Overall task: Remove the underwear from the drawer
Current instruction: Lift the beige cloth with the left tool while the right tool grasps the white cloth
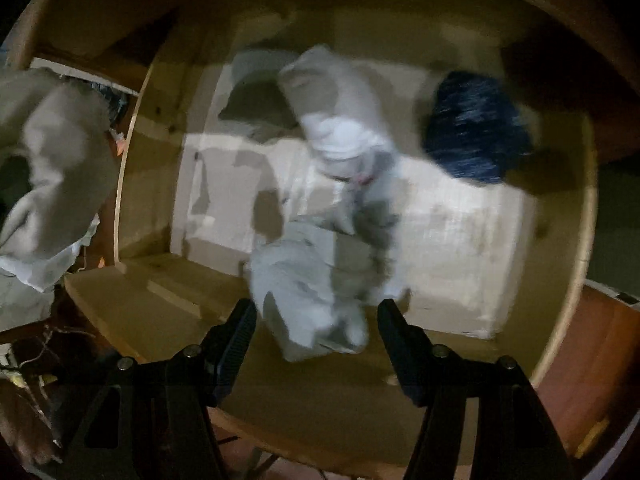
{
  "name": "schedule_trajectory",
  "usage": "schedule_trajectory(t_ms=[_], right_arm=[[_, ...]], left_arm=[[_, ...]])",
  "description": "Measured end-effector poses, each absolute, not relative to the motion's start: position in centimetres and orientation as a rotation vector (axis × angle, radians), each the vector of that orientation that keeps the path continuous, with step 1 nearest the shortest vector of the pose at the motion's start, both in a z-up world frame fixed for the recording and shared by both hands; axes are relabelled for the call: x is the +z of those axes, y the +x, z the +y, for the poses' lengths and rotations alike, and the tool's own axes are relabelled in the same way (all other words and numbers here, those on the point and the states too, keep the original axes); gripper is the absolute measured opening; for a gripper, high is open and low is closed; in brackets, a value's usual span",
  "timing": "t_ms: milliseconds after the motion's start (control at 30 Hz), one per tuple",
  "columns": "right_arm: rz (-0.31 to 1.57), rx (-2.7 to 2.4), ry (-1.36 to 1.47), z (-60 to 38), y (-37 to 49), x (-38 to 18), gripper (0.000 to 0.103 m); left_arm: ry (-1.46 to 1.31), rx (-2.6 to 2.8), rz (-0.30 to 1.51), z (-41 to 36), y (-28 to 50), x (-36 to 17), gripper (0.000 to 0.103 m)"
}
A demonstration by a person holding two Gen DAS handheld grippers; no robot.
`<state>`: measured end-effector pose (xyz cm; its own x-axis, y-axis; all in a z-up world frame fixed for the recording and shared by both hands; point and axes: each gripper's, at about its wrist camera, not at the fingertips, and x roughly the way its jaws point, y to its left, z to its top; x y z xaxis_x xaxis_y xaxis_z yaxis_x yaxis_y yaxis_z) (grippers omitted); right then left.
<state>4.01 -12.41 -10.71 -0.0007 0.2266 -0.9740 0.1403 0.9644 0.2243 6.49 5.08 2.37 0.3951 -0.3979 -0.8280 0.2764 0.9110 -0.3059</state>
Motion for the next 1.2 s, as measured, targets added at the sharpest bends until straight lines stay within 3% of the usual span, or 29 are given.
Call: schedule_trajectory(t_ms=[433,500,567,667,1200], right_arm=[[1.713,0.037,0.157,-9.4,6.4,-15.1,0.068],[1.707,0.036,0.155,-9.3,6.3,-15.0,0.064],[1.684,0.038,0.157,-9.1,6.1,-14.9,0.049],[1.644,0.050,0.163,-9.9,5.4,-13.8,0.041],[1.333,0.045,0.136,-12.5,1.8,-4.3,0.036]], left_arm=[[-0.163,-0.430,1.083,6.3,6.7,2.8,0.020],[-0.170,-0.426,1.087,6.5,6.8,2.8,0.020],[-0.173,-0.422,1.092,6.6,6.9,2.7,0.020],[-0.173,-0.412,1.097,6.7,7.0,2.6,0.020],[-0.190,-0.406,1.112,6.7,7.1,2.4,0.020]])
